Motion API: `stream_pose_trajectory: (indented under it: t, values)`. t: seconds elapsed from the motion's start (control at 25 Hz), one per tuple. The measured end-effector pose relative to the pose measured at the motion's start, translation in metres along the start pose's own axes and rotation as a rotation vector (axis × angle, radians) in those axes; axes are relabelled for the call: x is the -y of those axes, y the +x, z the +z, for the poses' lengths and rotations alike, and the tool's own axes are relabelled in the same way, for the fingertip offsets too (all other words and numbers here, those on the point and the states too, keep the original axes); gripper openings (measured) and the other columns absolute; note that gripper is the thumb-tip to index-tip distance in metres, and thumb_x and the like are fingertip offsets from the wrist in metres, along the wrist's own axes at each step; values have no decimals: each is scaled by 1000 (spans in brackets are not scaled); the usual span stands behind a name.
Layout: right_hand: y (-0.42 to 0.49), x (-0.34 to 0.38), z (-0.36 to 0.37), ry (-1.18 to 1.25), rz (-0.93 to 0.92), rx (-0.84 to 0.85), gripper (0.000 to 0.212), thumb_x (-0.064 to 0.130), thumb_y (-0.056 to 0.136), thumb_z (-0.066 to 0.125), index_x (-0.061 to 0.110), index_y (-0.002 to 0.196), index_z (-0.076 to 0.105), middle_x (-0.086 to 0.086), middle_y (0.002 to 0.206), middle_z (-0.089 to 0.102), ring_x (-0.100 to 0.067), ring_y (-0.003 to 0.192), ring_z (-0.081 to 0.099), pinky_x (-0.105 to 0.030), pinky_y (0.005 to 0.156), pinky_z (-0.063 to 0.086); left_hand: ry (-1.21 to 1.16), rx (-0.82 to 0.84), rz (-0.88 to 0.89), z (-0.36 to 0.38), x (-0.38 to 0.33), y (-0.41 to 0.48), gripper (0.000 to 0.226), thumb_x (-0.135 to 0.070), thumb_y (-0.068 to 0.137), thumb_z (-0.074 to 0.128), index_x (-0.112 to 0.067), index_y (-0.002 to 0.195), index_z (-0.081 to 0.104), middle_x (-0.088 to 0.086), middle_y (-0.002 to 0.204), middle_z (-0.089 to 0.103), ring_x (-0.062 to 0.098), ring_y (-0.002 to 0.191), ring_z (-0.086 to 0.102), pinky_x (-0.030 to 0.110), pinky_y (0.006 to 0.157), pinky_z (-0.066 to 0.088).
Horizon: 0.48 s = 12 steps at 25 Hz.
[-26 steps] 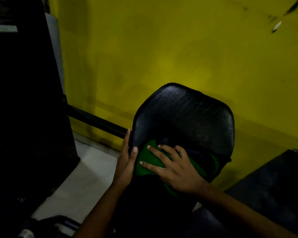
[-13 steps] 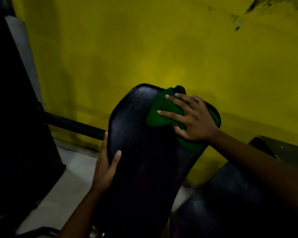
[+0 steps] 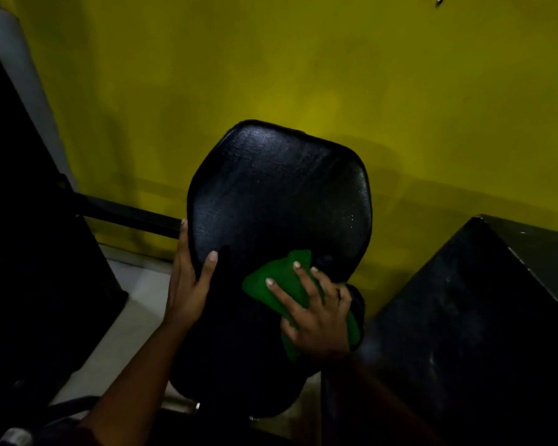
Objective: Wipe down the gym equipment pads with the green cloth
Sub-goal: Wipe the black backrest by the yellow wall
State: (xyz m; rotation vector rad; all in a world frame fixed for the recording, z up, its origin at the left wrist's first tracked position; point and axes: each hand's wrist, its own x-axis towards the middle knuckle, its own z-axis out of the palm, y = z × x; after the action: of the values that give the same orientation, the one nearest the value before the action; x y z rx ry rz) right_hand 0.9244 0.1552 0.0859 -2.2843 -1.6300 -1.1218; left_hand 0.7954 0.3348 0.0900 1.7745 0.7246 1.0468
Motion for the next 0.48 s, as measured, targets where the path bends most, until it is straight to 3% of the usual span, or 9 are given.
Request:
stream_pose_trajectory:
  t: [0.16, 0.32, 0.4, 0.48]
  values:
    - [-9, 0, -11, 19, -213, 4, 43, 39, 86, 46, 51, 127, 44, 6, 140, 35, -20, 116, 43, -41, 85, 37, -18, 13, -3, -2, -1, 1, 65, -66, 78, 33, -59, 132, -3, -2, 158, 12, 16, 143, 20, 47, 115, 26]
    - [102, -37, -45, -5, -153, -165, 61, 28, 80, 55, 44, 135, 33, -4, 145, 34, -28, 120, 37, -42, 88, 40, -70, 30, -28, -3, 1, 1, 61, -67, 78, 32, -65, 130, -1, -13, 155, 13, 9, 141, 22, 41, 115, 28]
    - [175, -40, -54, -42, -96, -138, 64, 34, 80, 54, 42, 138, 31, -9, 148, 35, -31, 129, 34, -47, 95, 37, -131, 33, -55, -2, -4, 0, 63, -75, 74, 33, -65, 128, 1, -26, 149, 11, -5, 136, 22, 27, 111, 30]
    - [212, -21, -48, -64, -117, -42, 62, 44, 81, 50, 40, 140, 31, -10, 151, 32, -33, 136, 29, -53, 100, 31, -241, 17, -93, 0, -11, -3, 75, -84, 66, 35, -60, 130, 4, -41, 139, 9, -29, 121, 22, 1, 97, 29]
